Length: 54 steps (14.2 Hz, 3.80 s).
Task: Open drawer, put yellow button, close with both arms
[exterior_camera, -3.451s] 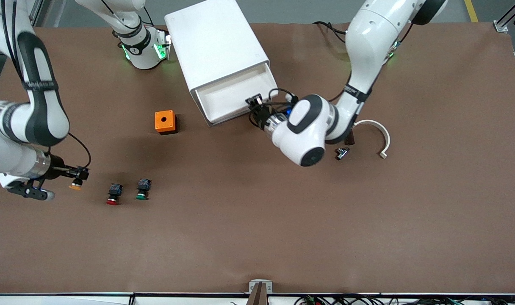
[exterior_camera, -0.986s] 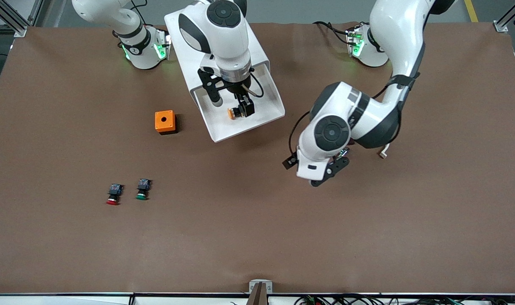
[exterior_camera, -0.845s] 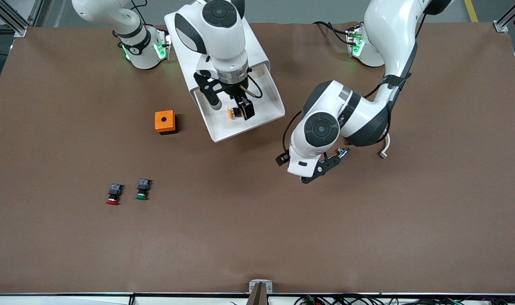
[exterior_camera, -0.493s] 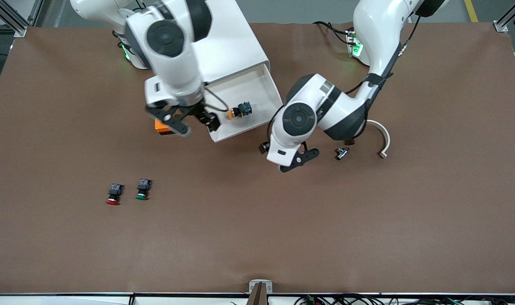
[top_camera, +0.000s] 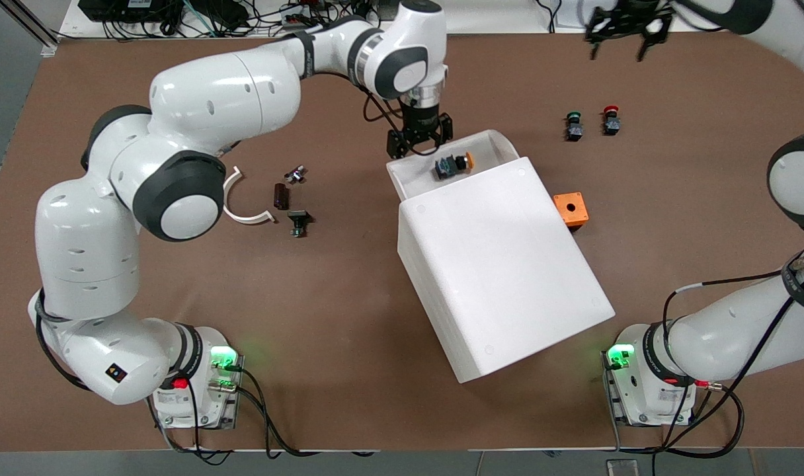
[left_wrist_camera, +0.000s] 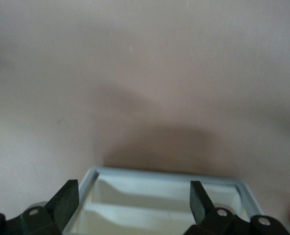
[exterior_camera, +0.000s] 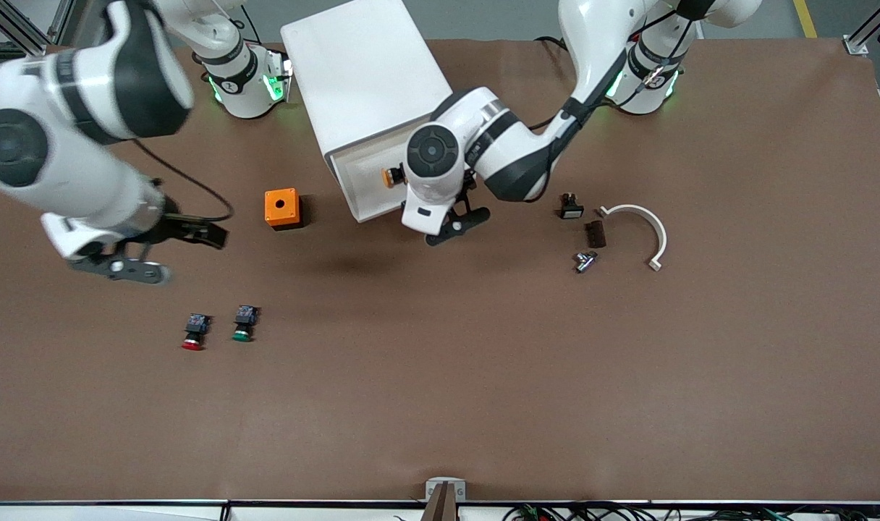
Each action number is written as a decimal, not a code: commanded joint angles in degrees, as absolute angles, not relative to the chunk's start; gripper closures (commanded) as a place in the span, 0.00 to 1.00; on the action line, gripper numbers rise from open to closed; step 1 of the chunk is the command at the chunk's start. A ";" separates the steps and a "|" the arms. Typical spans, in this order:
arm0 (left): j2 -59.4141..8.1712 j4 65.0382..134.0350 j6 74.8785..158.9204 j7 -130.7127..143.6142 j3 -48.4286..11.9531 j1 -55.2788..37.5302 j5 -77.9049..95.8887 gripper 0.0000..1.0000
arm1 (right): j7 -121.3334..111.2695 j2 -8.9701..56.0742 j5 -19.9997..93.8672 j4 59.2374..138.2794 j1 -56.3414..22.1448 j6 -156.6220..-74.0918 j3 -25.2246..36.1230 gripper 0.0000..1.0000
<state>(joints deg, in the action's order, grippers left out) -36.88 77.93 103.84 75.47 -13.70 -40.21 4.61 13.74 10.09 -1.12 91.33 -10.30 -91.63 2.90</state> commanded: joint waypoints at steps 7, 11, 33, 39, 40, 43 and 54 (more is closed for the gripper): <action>-35.86 82.00 104.33 86.48 -21.71 -41.92 4.22 0.00 | -3.78 8.70 -0.53 86.31 3.07 -83.67 1.49 0.00; -36.30 81.83 104.76 86.84 -21.27 -41.92 3.52 0.00 | -3.61 8.88 -0.61 86.13 4.57 -83.76 1.41 0.00; -12.94 82.26 91.77 37.49 -19.61 2.72 -8.37 0.00 | -3.08 0.44 0.53 87.10 2.02 -81.30 1.23 0.00; 3.84 97.10 88.77 11.62 -4.51 -2.27 -0.97 0.00 | -3.08 -6.33 0.62 97.21 2.11 -88.07 1.23 0.00; 6.65 99.47 88.86 9.69 -2.31 -3.76 -0.10 0.00 | -3.08 -6.42 0.62 97.21 2.02 -88.33 1.23 0.00; 12.12 103.88 88.77 9.14 -1.93 -3.96 0.18 0.00 | -3.08 -6.42 0.79 97.21 2.11 -89.20 1.23 0.00; 9.85 96.94 85.52 9.49 -2.99 -3.69 -0.88 0.00 | -2.99 -7.47 3.08 96.95 2.72 -89.21 1.49 0.00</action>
